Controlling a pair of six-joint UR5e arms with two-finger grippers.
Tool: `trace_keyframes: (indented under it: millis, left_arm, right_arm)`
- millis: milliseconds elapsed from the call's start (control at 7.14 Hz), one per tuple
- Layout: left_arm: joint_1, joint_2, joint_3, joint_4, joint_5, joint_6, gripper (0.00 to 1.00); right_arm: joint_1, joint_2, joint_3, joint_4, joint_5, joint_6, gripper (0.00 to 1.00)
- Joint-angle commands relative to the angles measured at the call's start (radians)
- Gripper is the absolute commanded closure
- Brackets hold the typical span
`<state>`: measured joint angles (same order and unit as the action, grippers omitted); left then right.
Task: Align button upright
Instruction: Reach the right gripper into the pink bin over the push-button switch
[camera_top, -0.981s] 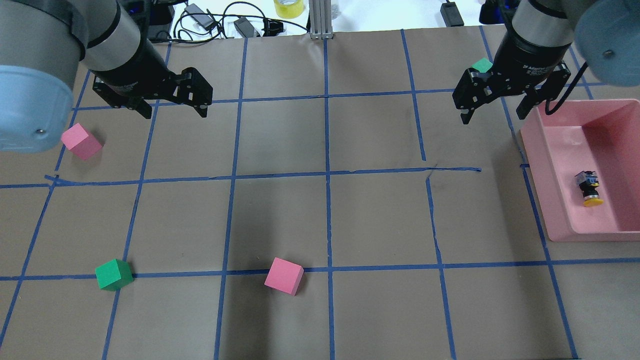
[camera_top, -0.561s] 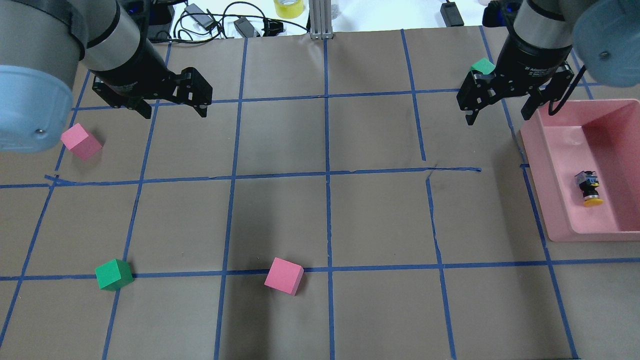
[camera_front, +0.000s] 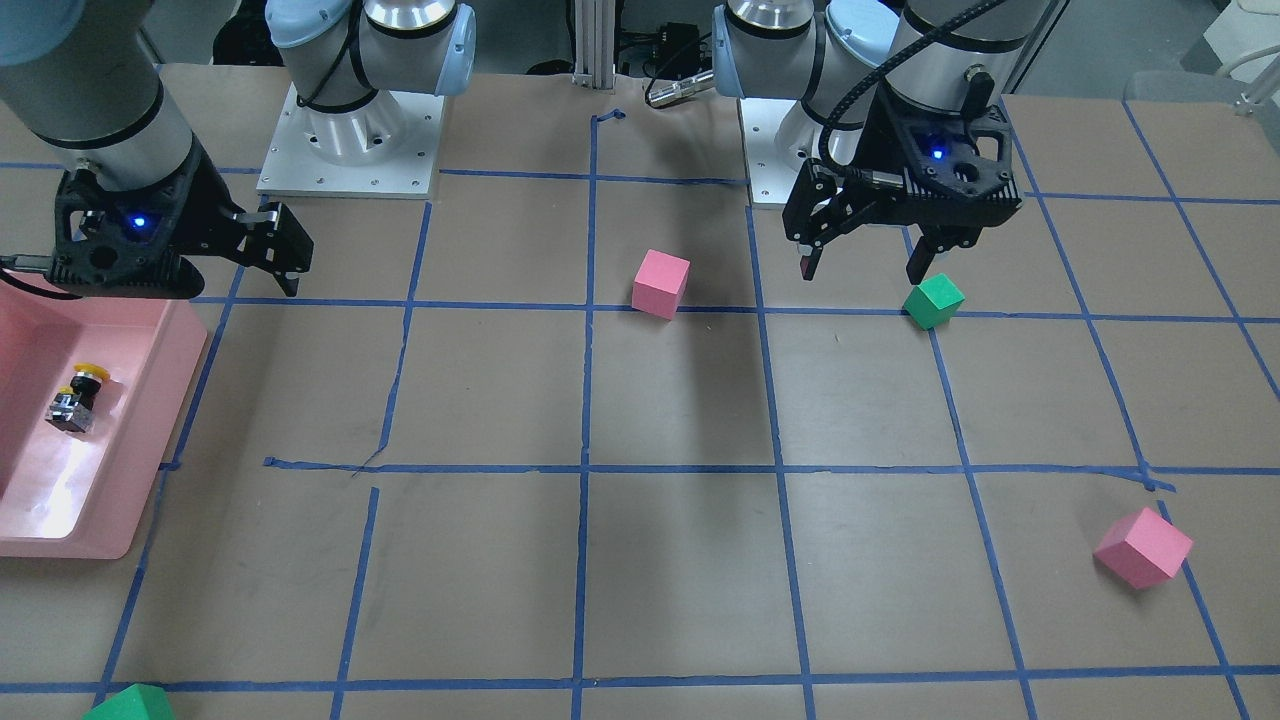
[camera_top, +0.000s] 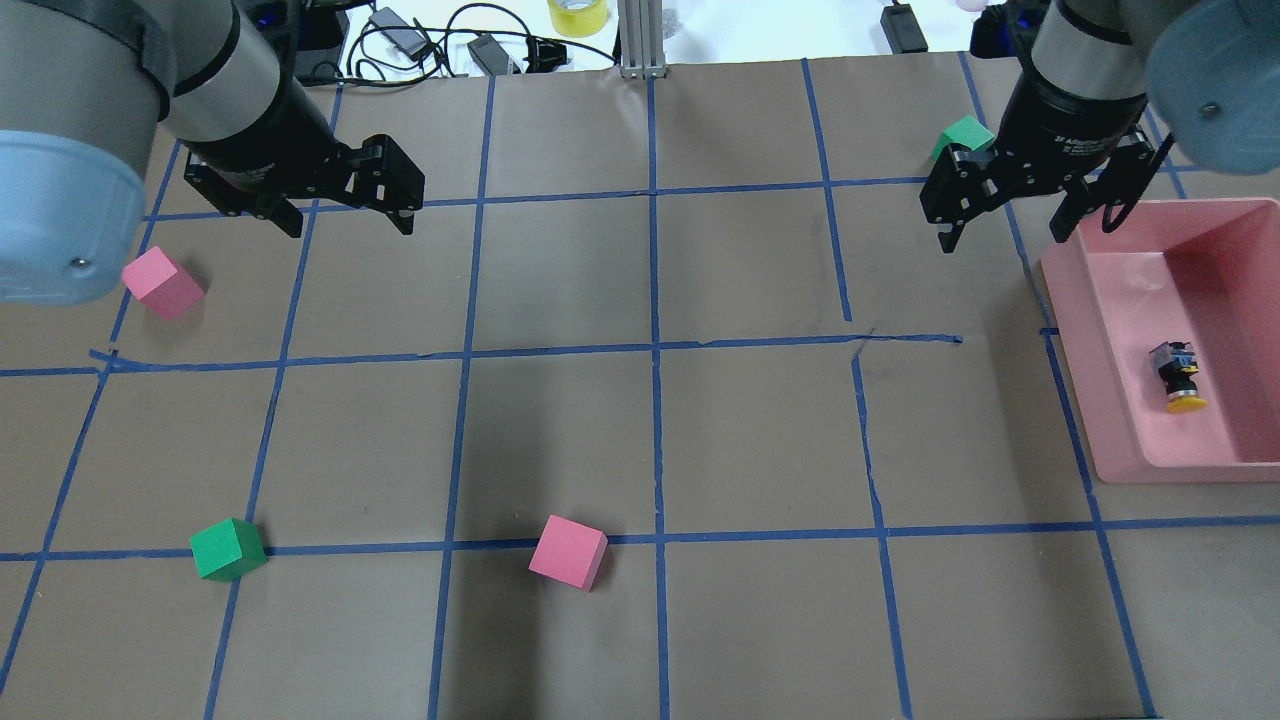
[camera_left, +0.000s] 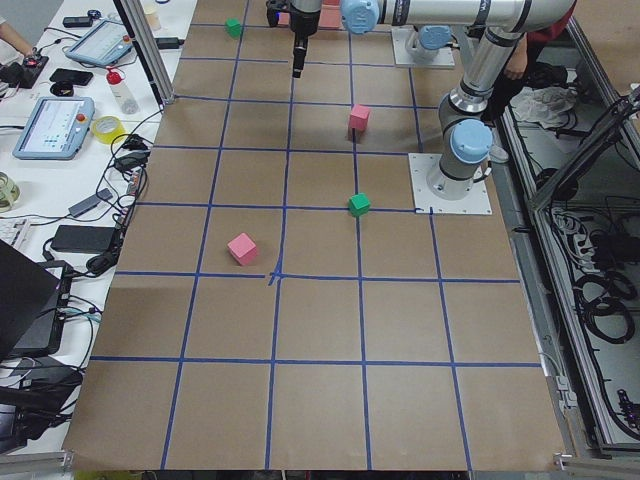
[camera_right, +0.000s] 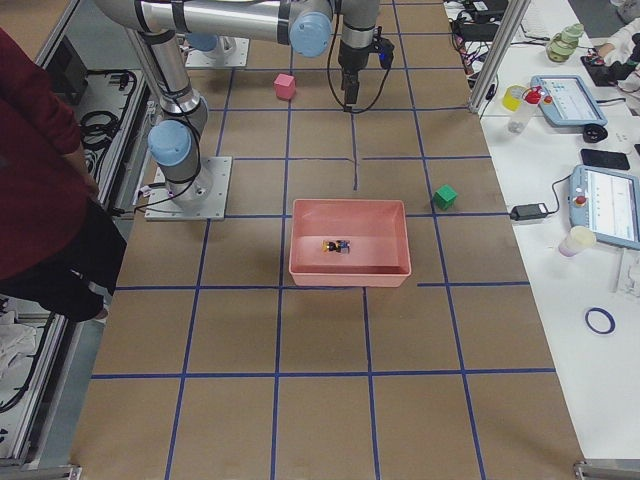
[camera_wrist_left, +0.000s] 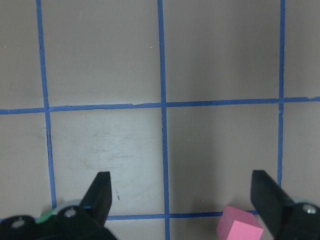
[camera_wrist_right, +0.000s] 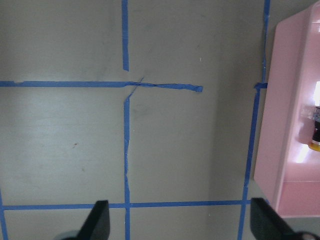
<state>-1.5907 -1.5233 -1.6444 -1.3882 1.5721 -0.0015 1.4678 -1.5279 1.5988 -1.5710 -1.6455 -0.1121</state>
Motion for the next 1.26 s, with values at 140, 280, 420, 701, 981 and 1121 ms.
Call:
trace_keyframes:
  millis: [140, 280, 420, 701, 981, 1121]
  left_arm:
    - [0.0, 0.0, 0.0, 0.0, 0.002, 0.003, 0.0]
    - [0.0, 0.0, 0.0, 0.0, 0.003, 0.003, 0.0]
    - [0.0, 0.0, 0.0, 0.0, 0.005, 0.003, 0.0]
    - [0.0, 0.0, 0.0, 0.0, 0.005, 0.003, 0.0]
    - [0.0, 0.0, 0.0, 0.0, 0.005, 0.003, 0.0]
    - [0.0, 0.0, 0.0, 0.0, 0.005, 0.003, 0.0]
  right_arm:
    - [-0.212, 0.0, 0.065, -0.007, -0.037, -0.158, 0.0]
    - [-0.29, 0.0, 0.1, -0.059, -0.031, -0.266, 0.0]
    - [-0.379, 0.008, 0.149, -0.137, -0.014, -0.375, 0.0]
    - [-0.554, 0.104, 0.275, -0.484, -0.001, -0.559, 0.0]
    - [-0.583, 0.136, 0.316, -0.573, 0.059, -0.54, 0.0]
    - [-0.583, 0.141, 0.317, -0.574, 0.055, -0.462, 0.0]
